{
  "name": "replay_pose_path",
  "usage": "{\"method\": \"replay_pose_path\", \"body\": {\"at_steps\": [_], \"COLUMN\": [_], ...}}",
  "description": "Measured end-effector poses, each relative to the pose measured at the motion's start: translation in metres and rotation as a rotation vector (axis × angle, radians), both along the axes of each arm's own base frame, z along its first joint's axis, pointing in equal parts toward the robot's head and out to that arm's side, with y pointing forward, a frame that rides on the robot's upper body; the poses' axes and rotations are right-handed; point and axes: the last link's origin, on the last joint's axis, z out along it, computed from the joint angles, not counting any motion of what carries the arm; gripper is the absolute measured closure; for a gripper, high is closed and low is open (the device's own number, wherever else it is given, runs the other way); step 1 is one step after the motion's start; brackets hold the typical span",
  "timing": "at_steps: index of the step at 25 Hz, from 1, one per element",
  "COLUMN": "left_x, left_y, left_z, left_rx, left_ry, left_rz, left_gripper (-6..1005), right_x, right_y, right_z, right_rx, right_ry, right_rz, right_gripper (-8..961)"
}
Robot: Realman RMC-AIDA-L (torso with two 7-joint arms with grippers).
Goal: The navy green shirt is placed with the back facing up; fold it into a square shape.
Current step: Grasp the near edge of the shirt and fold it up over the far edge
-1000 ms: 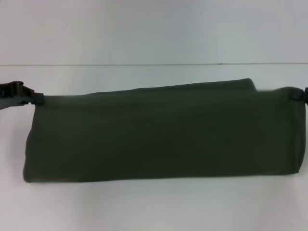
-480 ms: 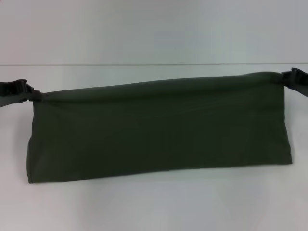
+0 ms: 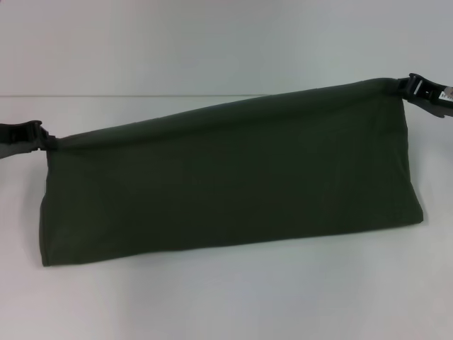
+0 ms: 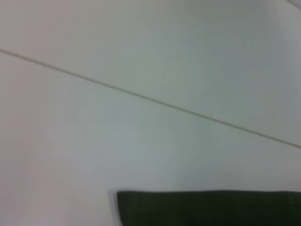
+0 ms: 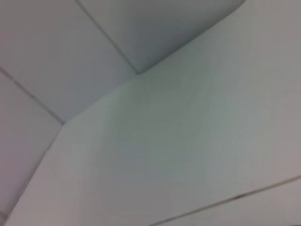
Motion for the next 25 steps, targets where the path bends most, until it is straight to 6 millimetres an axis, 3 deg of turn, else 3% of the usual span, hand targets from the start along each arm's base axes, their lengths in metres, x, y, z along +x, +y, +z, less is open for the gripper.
{"method": "replay_pose_path", "body": {"at_steps": [6, 25], "left_x": [0.001, 0.009], "left_y": [0.006, 0.016], "left_z": [-0.006, -0.01], "left_rx": [0.039, 0.093], "left_ry": [0.017, 0.02], "left_rz": [0.0, -0.008], "left_gripper": [998, 998], "right_x": [0.013, 0.008], "right_y": [0.006, 0.016], "right_z": [-0.008, -0.013], "right_rx": [0.043, 0.056], "right_ry": [-0.102, -0.192], "right_rz": [-0.071, -0.069], "right_gripper": [914, 913]}}
